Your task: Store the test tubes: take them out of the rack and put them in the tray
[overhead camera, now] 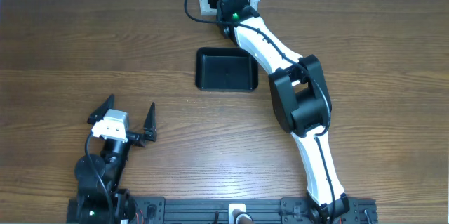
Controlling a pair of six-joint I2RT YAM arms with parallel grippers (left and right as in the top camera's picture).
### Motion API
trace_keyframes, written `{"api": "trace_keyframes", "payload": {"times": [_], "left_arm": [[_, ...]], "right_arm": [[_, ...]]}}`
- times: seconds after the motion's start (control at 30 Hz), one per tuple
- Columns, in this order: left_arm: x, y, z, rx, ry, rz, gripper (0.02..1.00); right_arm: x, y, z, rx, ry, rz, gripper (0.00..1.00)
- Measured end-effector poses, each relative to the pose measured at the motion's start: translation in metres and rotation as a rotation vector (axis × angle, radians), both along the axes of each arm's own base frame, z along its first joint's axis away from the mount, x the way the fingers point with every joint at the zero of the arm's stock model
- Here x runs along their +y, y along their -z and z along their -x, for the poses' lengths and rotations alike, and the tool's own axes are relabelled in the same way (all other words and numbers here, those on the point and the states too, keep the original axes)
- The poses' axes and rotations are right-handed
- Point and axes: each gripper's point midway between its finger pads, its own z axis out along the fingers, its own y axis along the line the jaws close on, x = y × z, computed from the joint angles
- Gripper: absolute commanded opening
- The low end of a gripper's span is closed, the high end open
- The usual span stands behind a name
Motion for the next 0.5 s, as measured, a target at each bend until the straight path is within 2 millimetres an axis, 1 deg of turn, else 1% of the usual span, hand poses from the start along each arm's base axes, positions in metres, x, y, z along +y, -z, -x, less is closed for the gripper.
{"api": "trace_keyframes", "payload": {"times": [0.27, 0.4, 0.5], "left_arm": [[-0.0001, 0.0, 0.0, 0.0, 0.0, 0.0, 1.0], [-0.0001, 0.0, 0.0, 0.0, 0.0, 0.0, 1.0], [-0.0001, 0.0, 0.0, 0.0, 0.0, 0.0, 1.0]], "right_arm": [[-0.0012, -0.0001, -0.0002, 0.0, -0.004, 0.016, 0.448], [-0.0032, -0.0005, -0.0003, -0.002, 0.005, 0.025, 0.402], [-0.0039, 0.0004, 0.0002, 0.002, 0.004, 0.034, 0.349]]}}
